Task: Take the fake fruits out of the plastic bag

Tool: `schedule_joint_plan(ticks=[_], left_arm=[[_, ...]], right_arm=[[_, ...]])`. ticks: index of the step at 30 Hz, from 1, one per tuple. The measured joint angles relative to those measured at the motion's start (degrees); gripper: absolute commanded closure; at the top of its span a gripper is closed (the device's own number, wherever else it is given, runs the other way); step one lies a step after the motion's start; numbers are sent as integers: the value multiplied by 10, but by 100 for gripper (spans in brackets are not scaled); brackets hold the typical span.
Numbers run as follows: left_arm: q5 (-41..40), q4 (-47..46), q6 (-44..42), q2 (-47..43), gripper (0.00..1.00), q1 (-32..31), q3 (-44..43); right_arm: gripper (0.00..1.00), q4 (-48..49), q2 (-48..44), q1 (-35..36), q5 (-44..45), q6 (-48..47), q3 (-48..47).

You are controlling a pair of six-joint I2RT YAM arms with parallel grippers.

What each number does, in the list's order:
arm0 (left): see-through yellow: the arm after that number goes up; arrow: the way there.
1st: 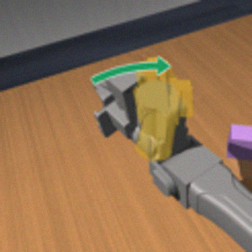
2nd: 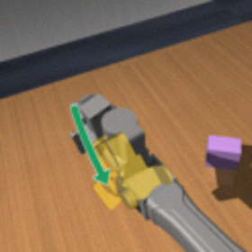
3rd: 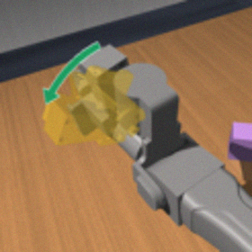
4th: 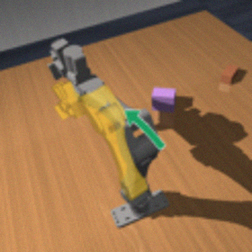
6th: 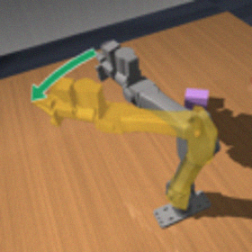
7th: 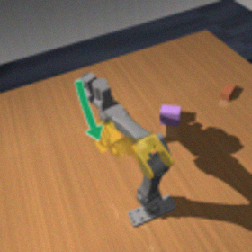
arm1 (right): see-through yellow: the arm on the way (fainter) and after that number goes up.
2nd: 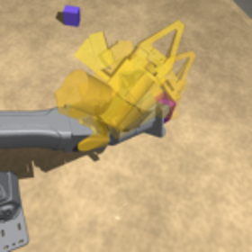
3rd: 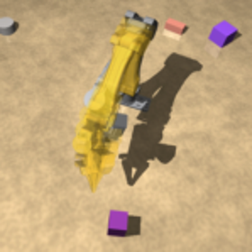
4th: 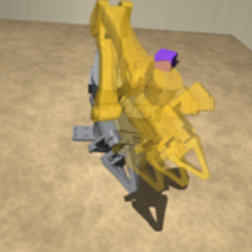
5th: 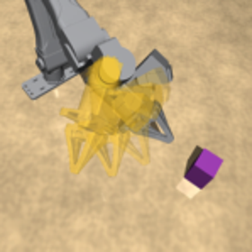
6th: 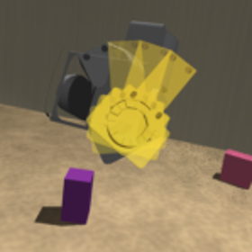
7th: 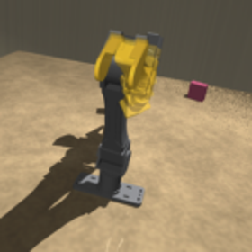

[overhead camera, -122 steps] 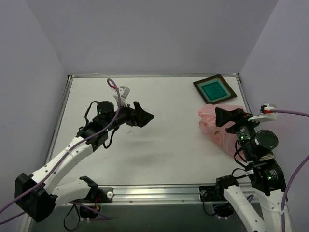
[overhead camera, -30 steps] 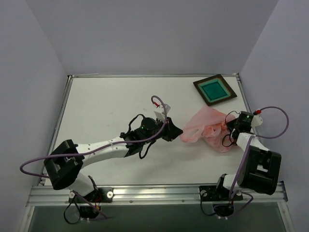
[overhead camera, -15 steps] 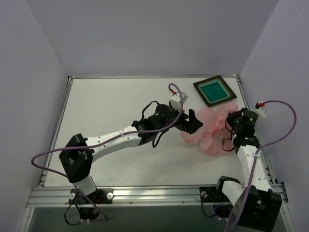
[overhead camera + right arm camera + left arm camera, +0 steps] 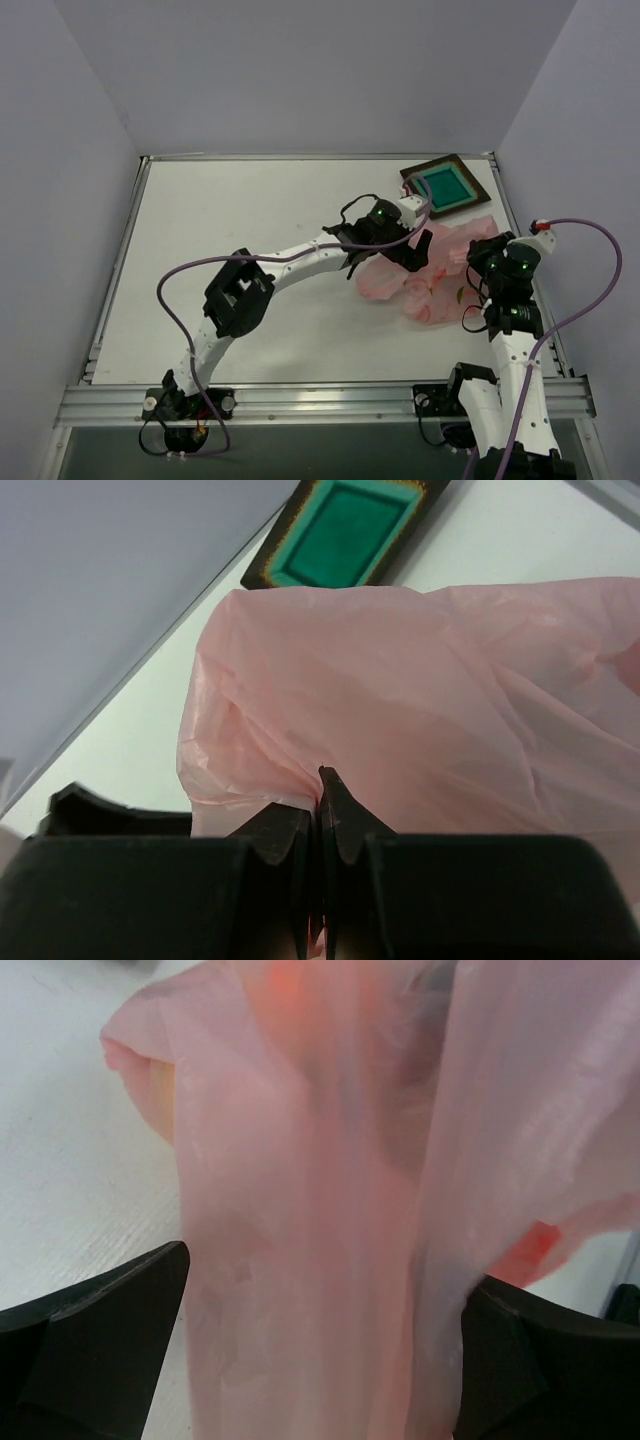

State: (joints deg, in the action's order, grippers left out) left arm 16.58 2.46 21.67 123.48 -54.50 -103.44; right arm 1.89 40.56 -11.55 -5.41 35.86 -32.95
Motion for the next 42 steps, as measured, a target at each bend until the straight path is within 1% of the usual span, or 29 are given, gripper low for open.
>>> schedule_joint_plan(ticks=[1, 2, 3, 4, 5, 7, 8, 11, 12, 16, 19, 21, 22, 24, 25, 27, 28, 30, 31, 32, 34, 38, 40, 41, 42], left_arm=[[4, 13, -3, 16, 9, 2, -14], [7, 21, -4, 29, 45, 3, -28], [10, 23, -2, 40, 69, 3, -38], [12, 21, -3, 45, 88, 4, -41], [12, 20, 1, 45, 97, 5, -40], [9, 0, 2, 38, 98, 5, -28], [5, -22, 4, 24, 98, 5, -3], [-15, -61, 20, -40, 98, 5, 93], [-25, -79, 28, -74, 98, 5, 140], [-54, -120, 57, -180, 98, 0, 264], [-66, -150, 78, -226, 98, -15, 303], [-68, -168, 88, -232, 98, -24, 305], [-68, -175, 91, -230, 98, -28, 305], [-69, -179, 95, -223, 98, -30, 304], [-70, -178, 97, -215, 98, -29, 299], [-72, -176, 97, -191, 98, -28, 278], [-73, -174, 97, -177, 98, -26, 263], [-74, -172, 97, -154, 98, -23, 240], [-75, -172, 96, -145, 98, -22, 232], [-75, -171, 96, -139, 98, -21, 227], [-75, -167, 96, -130, 98, -20, 219], [-76, -162, 96, -108, 98, -16, 194], [-75, -160, 97, -98, 98, -13, 181], [-74, -159, 99, -96, 98, -11, 179], [-74, -159, 99, -95, 98, -9, 179]], right_arm=[[100, -2, -2, 1, -3, 0, 2], [100, -3, -4, 3, -6, 0, 5], [100, -5, -6, 4, -7, 0, 8], [100, -5, -9, 5, -7, -1, 13], [100, -7, -11, 7, -7, -2, 17], [100, -9, -10, 8, -5, -3, 25], [100, -9, -8, 8, -1, -4, 28], [100, -8, 10, 8, 11, -6, 34], [100, -5, 20, 8, 13, -5, 35], [100, 15, 77, 10, 27, -8, 35], [99, 31, 127, 1, 34, -9, 35], [96, 49, 156, -20, 30, -1, 35], [93, 58, 170, -31, 29, 3, 35], [84, 70, 194, -45, 34, 10, 33], [62, 73, 204, -50, 41, 14, 30], [36, 76, 214, -65, 54, 23, 24], [20, 77, 213, -76, 59, 27, 20], [11, 76, 201, -90, 62, 29, 10], [4, 71, 187, -95, 58, 29, 2], [1, 66, 170, -96, 52, 29, -5], [0, 42, 131, -86, 45, 21, -24], [0, 23, 72, -14, 46, -1, -73], [1, 6, 49, 8, 41, -8, -97], [3, -5, 42, 12, 40, -10, -110], [13, -13, 37, 17, 40, -10, -123]])
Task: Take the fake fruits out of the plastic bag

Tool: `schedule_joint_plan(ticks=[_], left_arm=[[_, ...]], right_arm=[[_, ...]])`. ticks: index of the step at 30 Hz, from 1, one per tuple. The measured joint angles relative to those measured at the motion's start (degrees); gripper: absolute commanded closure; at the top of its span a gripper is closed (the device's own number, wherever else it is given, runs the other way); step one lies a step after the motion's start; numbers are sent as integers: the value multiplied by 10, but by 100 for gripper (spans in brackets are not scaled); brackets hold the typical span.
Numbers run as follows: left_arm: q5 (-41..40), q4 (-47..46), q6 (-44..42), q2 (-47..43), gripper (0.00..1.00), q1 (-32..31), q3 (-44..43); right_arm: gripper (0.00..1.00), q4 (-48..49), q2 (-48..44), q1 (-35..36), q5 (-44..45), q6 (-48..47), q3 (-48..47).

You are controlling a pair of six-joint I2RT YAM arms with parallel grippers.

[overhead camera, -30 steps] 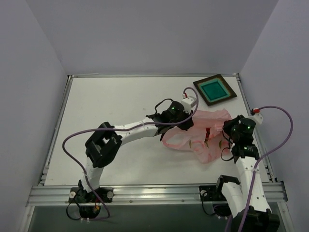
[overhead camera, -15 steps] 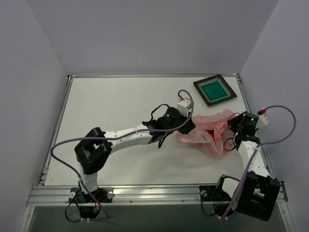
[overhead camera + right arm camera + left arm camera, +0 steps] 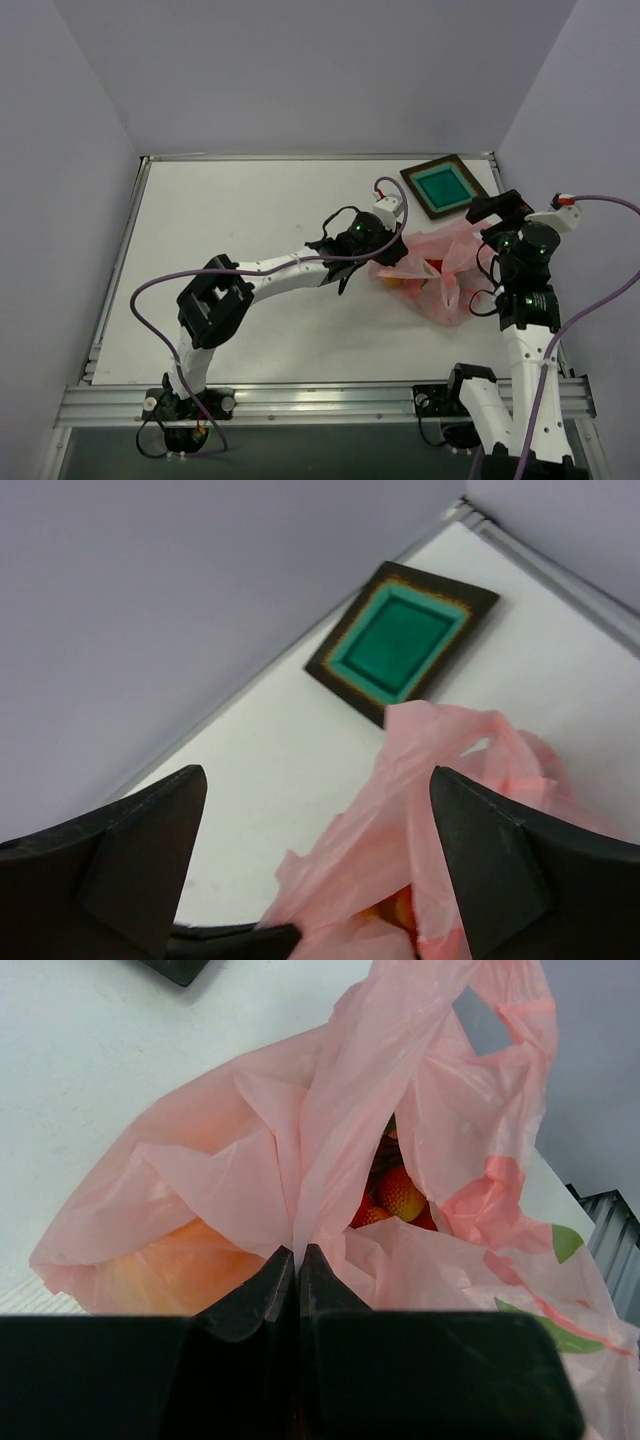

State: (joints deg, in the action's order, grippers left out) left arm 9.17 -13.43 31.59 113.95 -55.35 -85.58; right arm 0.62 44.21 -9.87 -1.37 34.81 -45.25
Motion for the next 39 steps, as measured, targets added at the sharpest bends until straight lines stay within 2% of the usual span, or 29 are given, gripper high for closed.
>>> schedule_joint_plan(ticks=[1, 2, 3, 4, 5, 11, 17, 21, 24, 25, 27, 28, 29, 35, 39], left_arm=[[1, 1, 1, 0, 98, 3, 0], [2, 1, 1, 0, 98, 6, -1], [2, 1, 1, 0, 98, 9, -1], [2, 0, 1, 0, 98, 12, -1], [2, 0, 1, 0, 98, 14, -1], [14, 1, -4, 0, 98, 20, -2], [30, 15, -30, 0, 98, 20, -22], [35, 17, -43, -2, 97, 21, -38], [36, 41, -45, -14, 83, 26, -38], [36, 55, -47, -21, 70, 28, -38], [30, 86, -51, -43, 56, 30, -37], [25, 98, -52, -58, 42, 30, -35], [21, 107, -54, -76, 37, 29, -30], [17, 96, -18, -199, 25, 3, 52], [52, 69, 19, -219, 18, -6, 115]], right_arm=[[24, -7, -6, 7, 0, 0, -14], [42, -9, -10, 15, -3, 0, -23], [79, -9, -15, 27, -11, 0, -29], [93, -9, -18, 37, -19, -2, -32], [99, -10, -21, 47, -26, -1, -31], [100, -11, 9, 74, -66, -16, 34], [100, -23, 102, 96, -64, -20, 115], [100, -8, 142, 115, -30, -8, 147], [100, -5, 117, 116, 25, 10, 182], [100, -7, 99, 116, 40, 14, 192], [100, -9, 68, 116, 63, 19, 202], [100, -8, 60, 116, 70, 21, 203], [100, -4, 57, 116, 75, 23, 203], [100, 12, 48, 116, 30, 31, 216], [100, 17, -6, 116, -20, 32, 240]])
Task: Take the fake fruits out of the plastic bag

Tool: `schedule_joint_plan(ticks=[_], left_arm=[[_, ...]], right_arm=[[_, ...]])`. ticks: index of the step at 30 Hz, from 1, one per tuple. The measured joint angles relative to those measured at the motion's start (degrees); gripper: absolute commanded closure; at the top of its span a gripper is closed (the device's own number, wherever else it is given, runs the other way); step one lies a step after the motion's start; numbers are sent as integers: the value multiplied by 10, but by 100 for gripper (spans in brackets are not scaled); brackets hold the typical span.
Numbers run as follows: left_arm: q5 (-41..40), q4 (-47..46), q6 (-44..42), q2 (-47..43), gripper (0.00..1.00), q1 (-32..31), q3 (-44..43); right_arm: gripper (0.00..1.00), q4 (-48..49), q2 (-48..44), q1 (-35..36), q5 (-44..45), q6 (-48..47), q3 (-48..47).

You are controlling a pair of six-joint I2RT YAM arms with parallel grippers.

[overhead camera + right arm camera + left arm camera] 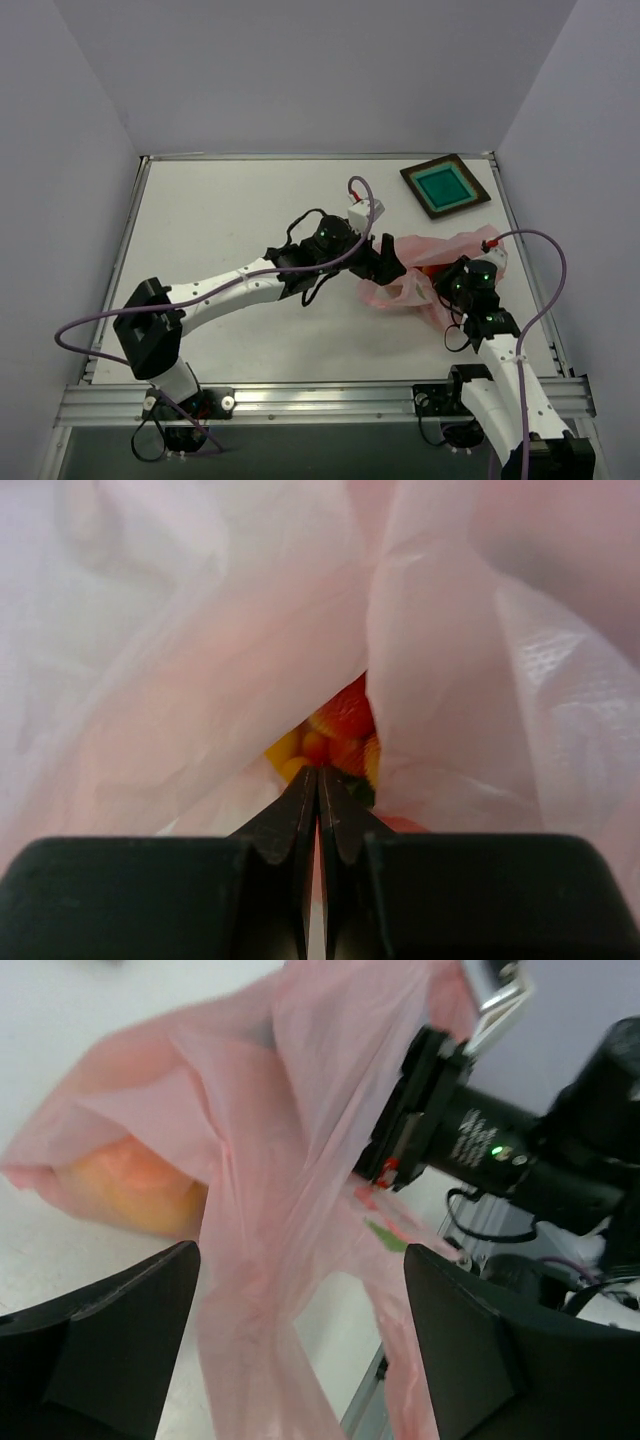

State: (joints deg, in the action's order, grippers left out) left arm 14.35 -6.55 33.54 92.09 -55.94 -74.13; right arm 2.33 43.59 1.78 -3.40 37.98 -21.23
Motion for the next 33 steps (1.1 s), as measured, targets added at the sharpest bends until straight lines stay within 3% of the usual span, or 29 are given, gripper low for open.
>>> schedule_joint_plan(ticks=[2, 7, 16, 17, 18, 19, 21, 22, 28, 33], left_arm=[[13, -7, 14, 7, 4, -6, 27], [38, -31, 36, 40, 6, -20, 55], [16, -28, 36, 126, 6, -36, 1], [10, -30, 36, 135, 0, -36, -4], [3, -34, 36, 142, 16, -36, -7], [-5, -38, 38, 148, 57, -36, -8], [-25, -44, 38, 160, 88, -36, -8], [-39, -45, 36, 166, 97, -36, -8], [-94, -43, 17, 171, 98, -36, 0], [-110, -40, 5, 157, 98, -36, 35]], right_arm=[[100, 0, -31, 2, -21, 2, 14], [99, -14, -81, 2, -66, 12, 38], [99, -35, -76, 14, -89, 15, 38], [99, -36, -76, 17, -90, 15, 38], [99, -37, -76, 17, -90, 15, 38], [99, -39, -76, 18, -89, 15, 38], [100, -46, -77, 19, -75, 21, 38], [100, -50, -77, 20, -62, 28, 38], [100, -64, -39, 15, 56, 71, 29], [100, -61, 21, -38, 139, 75, 3]])
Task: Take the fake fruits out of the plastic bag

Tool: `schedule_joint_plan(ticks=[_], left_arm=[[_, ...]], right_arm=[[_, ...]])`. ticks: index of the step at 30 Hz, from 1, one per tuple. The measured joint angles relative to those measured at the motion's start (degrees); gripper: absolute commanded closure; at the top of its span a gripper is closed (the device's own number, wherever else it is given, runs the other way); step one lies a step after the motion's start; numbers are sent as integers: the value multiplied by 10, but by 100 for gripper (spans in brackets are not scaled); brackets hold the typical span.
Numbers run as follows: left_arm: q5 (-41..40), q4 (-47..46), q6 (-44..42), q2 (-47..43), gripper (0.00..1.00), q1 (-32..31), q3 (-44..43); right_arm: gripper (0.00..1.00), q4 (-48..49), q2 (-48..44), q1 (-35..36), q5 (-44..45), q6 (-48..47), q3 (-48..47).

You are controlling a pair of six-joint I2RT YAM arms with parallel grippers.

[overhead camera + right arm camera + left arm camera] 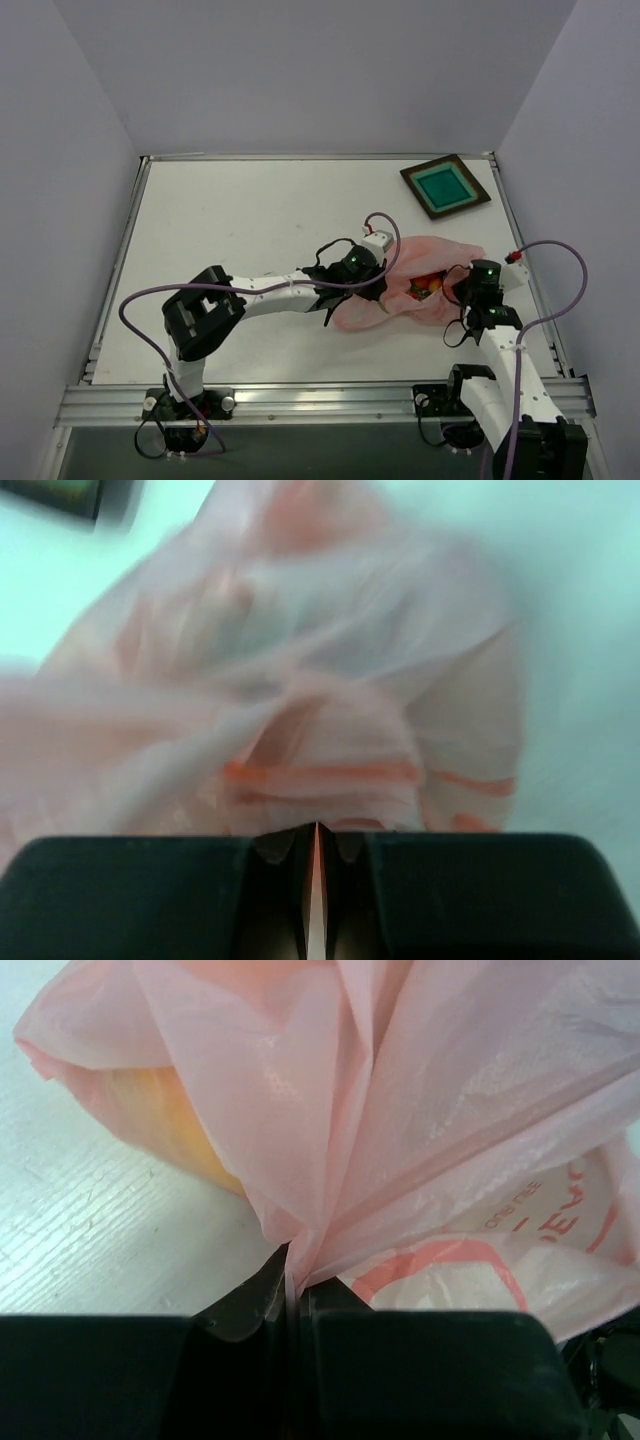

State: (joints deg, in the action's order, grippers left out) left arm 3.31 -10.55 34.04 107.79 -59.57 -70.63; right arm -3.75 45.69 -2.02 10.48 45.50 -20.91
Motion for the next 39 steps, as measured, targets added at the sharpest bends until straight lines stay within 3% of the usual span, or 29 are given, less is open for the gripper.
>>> schedule_joint_plan(ticks=[3, 6, 7, 8, 11, 13, 15, 19, 20, 21, 23, 25, 26, 30, 39], left_arm=[[-2, 5, -7, -10, 98, -1, 9], [-3, 8, -11, -26, 98, -2, 12], [-2, 8, -11, -33, 98, -3, 12], [2, 4, -10, -40, 98, -3, 13], [25, -22, -5, -56, 97, -6, 18], [38, -43, 0, -60, 98, -8, 20], [46, -56, 5, -60, 98, -12, 20], [58, -71, 9, -59, 98, -15, 20], [59, -74, 10, -59, 98, -16, 20], [60, -77, 11, -58, 98, -16, 20], [62, -83, 13, -54, 98, -16, 20], [63, -88, 18, -48, 98, -16, 20], [63, -91, 22, -45, 98, -16, 21], [60, -101, 30, -42, 98, -16, 28], [56, -113, 39, -42, 98, -23, 33]], right_arm=[[100, 1, -1, -55, 31, -8, -13], [82, -4, -17, -93, 33, -25, -25], [66, -9, -26, -97, 25, -32, -33], [60, -13, -35, -98, 11, -37, -42], [43, -26, -55, -73, -35, -64, -83], [37, -33, -77, -35, -55, -81, -105], [37, -49, -105, -4, -68, -94, -119], [39, -104, -146, 10, -82, -107, -156], [45, -112, -149, 10, -86, -109, -166], [59, -121, -151, 10, -96, -111, -180], [77, -131, -150, 10, -117, -113, -199], [92, -134, -144, 10, -142, -109, -211], [95, -133, -137, 10, -154, -108, -212], [96, -128, -111, 14, -189, -98, -184], [95, -117, -59, 66, -177, -93, -80]])
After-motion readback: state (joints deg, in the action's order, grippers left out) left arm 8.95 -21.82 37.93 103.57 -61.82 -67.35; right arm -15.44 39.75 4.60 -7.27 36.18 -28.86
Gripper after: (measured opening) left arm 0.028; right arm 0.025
